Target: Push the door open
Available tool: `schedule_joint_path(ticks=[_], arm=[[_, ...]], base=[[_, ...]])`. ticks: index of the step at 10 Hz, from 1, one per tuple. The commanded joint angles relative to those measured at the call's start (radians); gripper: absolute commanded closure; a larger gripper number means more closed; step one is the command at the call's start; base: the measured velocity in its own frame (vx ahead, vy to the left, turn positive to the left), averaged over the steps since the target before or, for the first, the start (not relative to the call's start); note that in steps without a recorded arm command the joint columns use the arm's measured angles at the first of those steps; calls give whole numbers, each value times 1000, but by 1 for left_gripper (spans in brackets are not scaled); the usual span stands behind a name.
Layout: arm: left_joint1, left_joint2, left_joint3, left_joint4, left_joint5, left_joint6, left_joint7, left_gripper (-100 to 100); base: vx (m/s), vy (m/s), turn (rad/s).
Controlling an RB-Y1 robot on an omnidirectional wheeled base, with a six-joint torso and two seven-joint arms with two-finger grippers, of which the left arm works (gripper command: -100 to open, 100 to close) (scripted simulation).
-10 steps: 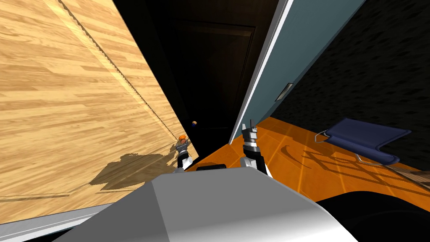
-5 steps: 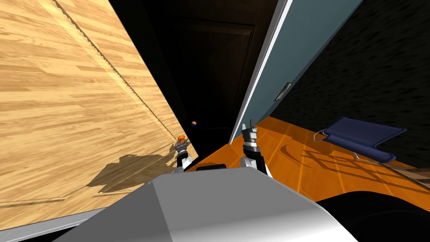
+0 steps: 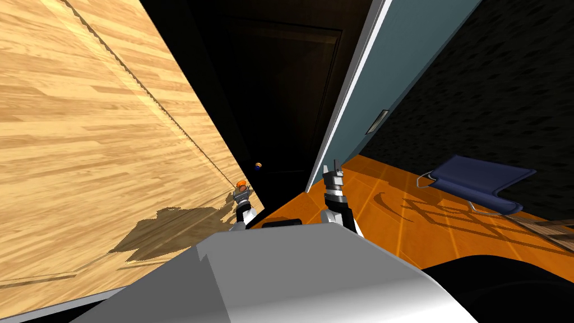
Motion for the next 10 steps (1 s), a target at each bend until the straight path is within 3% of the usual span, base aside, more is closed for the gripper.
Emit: schedule_joint_path(ticks=[1,2,6,7,10], arm=[[50,19,26,-50,12,11,-14,100],[65,19,26,-68,12,11,-14,100],[65,19,26,-68,12,11,-14,100],[32,1,27,-48,-5,8,-12,100],[31,6,49,-46,-7,4,-15,100]], base=[[0,0,0],[-6,-14,13],[-1,-7,1],[30,5,-149],[37,43,-50]])
